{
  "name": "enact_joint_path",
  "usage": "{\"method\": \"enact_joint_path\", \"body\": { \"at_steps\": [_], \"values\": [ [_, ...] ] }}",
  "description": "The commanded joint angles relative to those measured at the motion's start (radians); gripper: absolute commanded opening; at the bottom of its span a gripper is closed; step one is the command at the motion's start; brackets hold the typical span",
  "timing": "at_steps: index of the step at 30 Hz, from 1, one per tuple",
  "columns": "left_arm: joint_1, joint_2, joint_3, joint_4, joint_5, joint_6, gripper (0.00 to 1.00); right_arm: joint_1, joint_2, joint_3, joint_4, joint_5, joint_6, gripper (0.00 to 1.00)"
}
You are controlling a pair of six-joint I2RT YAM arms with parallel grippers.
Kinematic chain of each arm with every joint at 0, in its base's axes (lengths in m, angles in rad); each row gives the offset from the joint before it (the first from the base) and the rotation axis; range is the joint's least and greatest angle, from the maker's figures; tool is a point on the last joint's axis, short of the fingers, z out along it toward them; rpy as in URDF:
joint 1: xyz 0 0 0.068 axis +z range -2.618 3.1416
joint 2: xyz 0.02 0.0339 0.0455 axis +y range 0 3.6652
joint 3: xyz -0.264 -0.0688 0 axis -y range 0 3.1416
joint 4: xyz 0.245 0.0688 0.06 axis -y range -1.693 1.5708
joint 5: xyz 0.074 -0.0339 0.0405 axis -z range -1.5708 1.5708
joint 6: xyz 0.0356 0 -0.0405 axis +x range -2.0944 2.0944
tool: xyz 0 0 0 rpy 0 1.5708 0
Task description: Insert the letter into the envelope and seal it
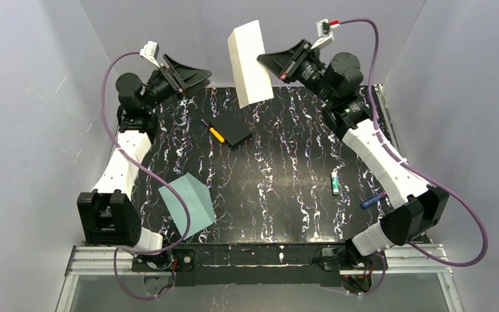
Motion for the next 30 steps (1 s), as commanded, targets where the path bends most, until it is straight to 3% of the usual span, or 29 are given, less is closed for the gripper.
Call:
{"method": "enact_joint_path", "body": {
  "at_steps": [1, 8, 16, 25, 30],
  "values": [
    [-0.065, -0.058, 0.056, -0.014, 0.038, 0.068, 0.82, 0.086, 0.042, 0.096, -0.24, 0.08, -0.232, 0.01],
    [-0.104, -0.057, 0.023, -0.014, -0.007, 0.037, 0.68, 0.128, 0.083, 0.107, -0.195, 0.034, -0.231, 0.01],
    [-0.127, -0.061, 0.004, -0.013, -0.015, 0.039, 0.71, 0.131, 0.114, 0.065, 0.024, -0.089, -0.034, 0.01],
    [-0.125, -0.064, 0.012, -0.014, -0.014, 0.005, 0.73, 0.128, 0.123, 0.018, 0.151, -0.092, 0.138, 0.01],
    [-0.125, -0.071, 0.036, -0.003, -0.009, -0.024, 0.66, 0.128, 0.139, -0.034, 0.228, -0.096, 0.253, 0.01]
  ]
}}
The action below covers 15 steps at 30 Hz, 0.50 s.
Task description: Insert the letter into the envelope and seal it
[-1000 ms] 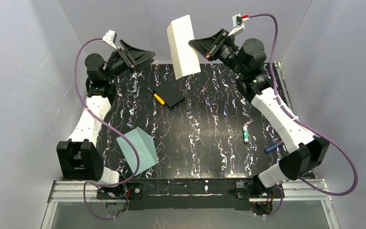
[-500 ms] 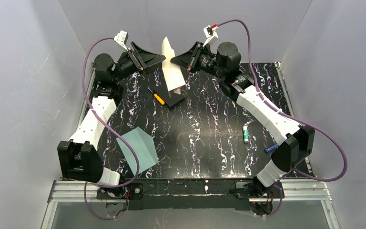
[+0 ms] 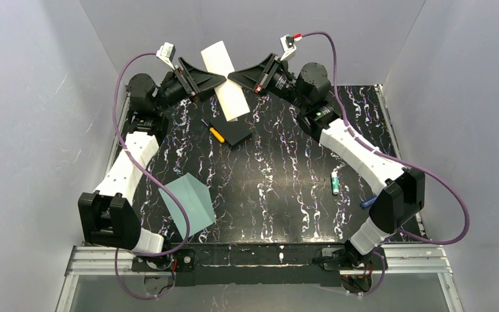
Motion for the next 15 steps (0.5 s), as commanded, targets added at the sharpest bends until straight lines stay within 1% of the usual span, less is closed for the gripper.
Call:
{"method": "enact_joint_path", "body": {
  "at_steps": [1, 4, 6, 11, 15],
  "values": [
    [-0.002, -0.061, 0.031, 0.031, 0.011, -0.022, 0.65, -0.001, 0.012, -0.047, 0.155, -0.013, 0.155, 0.01],
    [0.0, -0.068, 0.025, 0.038, 0.008, -0.02, 0.64, 0.0, 0.014, -0.088, 0.223, -0.005, 0.22, 0.01],
    [-0.001, -0.066, 0.019, 0.051, 0.009, -0.033, 0.62, 0.0, 0.024, -0.104, 0.26, -0.005, 0.262, 0.01],
    [0.001, -0.059, 0.013, 0.097, 0.014, -0.069, 0.52, 0.0, 0.04, -0.13, 0.308, 0.001, 0.32, 0.01],
    [0.002, -0.06, 0.005, 0.103, 0.017, -0.066, 0.45, -0.001, 0.046, -0.143, 0.32, 0.005, 0.333, 0.01]
  ]
}}
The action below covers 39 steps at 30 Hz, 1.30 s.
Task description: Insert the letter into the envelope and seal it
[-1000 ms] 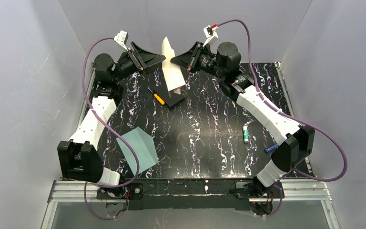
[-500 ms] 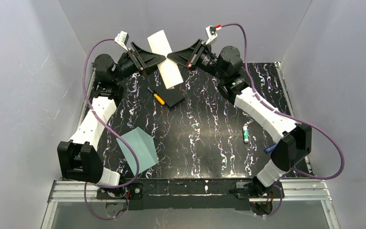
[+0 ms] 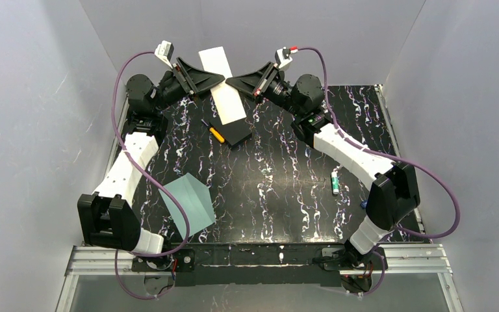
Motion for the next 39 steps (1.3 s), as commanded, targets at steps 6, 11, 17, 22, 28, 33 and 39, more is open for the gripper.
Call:
{"method": "enact_joint_path", "body": {
  "at_steps": [6, 11, 17, 22, 28, 33, 39],
  "values": [
    [0.006, -0.048, -0.014, 0.055, 0.024, -0.031, 0.36, -0.004, 0.007, 0.001, 0.05, 0.045, 0.015, 0.01],
    [0.011, -0.05, -0.014, 0.055, 0.057, -0.021, 0.45, -0.007, 0.046, 0.048, 0.052, 0.03, 0.056, 0.01],
    [0.012, -0.037, -0.006, 0.06, 0.082, -0.079, 0.44, -0.007, 0.049, 0.035, 0.026, 0.023, 0.072, 0.01],
    [0.012, -0.036, -0.005, 0.064, 0.085, -0.082, 0.47, -0.007, 0.044, 0.031, 0.04, 0.013, -0.013, 0.01],
    [0.026, -0.045, -0.063, 0.064, 0.048, -0.056, 0.67, -0.007, 0.028, 0.086, 0.005, -0.016, -0.156, 0.01],
    [0.03, -0.037, -0.066, 0.064, 0.039, -0.045, 0.64, -0.007, 0.012, 0.096, 0.01, -0.02, -0.171, 0.01],
    [0.03, -0.005, -0.054, 0.064, 0.058, -0.073, 0.39, -0.014, 0.019, 0.086, 0.099, -0.016, -0.04, 0.01]
  ]
}}
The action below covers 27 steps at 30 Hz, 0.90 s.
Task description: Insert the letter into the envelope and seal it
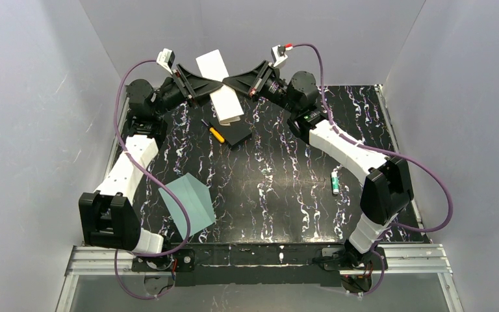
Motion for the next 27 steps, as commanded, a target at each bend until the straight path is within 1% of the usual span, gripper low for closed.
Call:
{"method": "enact_joint_path", "body": {
  "at_steps": [1, 4, 8, 9, 12, 15, 16, 18, 22, 25, 27],
  "values": [
    [0.003, -0.003, 0.017, 0.03, 0.022, -0.01, 0.36, -0.015, -0.04, 0.031, 0.119, 0.006, 0.087, 0.01],
    [0.005, -0.001, 0.023, 0.03, 0.028, -0.002, 0.34, -0.019, -0.038, 0.026, 0.153, 0.019, 0.135, 0.01],
    [0.009, 0.006, 0.012, 0.03, 0.031, -0.003, 0.34, -0.028, -0.032, 0.041, 0.171, 0.028, 0.167, 0.01],
    [0.011, 0.007, 0.011, 0.03, 0.034, -0.005, 0.36, -0.031, -0.029, 0.047, 0.181, 0.027, 0.181, 0.01],
    [0.015, 0.008, 0.014, 0.03, 0.03, -0.006, 0.56, -0.034, -0.013, 0.054, 0.208, 0.023, 0.239, 0.01],
    [0.015, 0.003, 0.027, 0.03, 0.027, 0.029, 0.66, -0.034, 0.002, 0.054, 0.223, 0.023, 0.302, 0.01],
    [0.015, -0.001, 0.027, 0.03, 0.023, 0.045, 0.67, -0.035, 0.007, 0.054, 0.223, 0.021, 0.324, 0.01],
    [0.015, -0.006, 0.022, 0.03, 0.017, 0.074, 0.67, -0.034, 0.013, 0.05, 0.225, 0.021, 0.364, 0.01],
    [0.015, 0.004, 0.016, 0.03, 0.008, 0.071, 0.56, -0.033, 0.033, 0.039, 0.27, 0.02, 0.437, 0.01],
    [0.015, 0.006, 0.017, 0.03, 0.003, 0.071, 0.51, -0.032, 0.039, 0.035, 0.278, 0.018, 0.452, 0.01],
    [0.015, 0.001, 0.018, 0.03, -0.001, 0.081, 0.49, -0.032, 0.04, 0.032, 0.269, 0.015, 0.448, 0.01]
  ]
}}
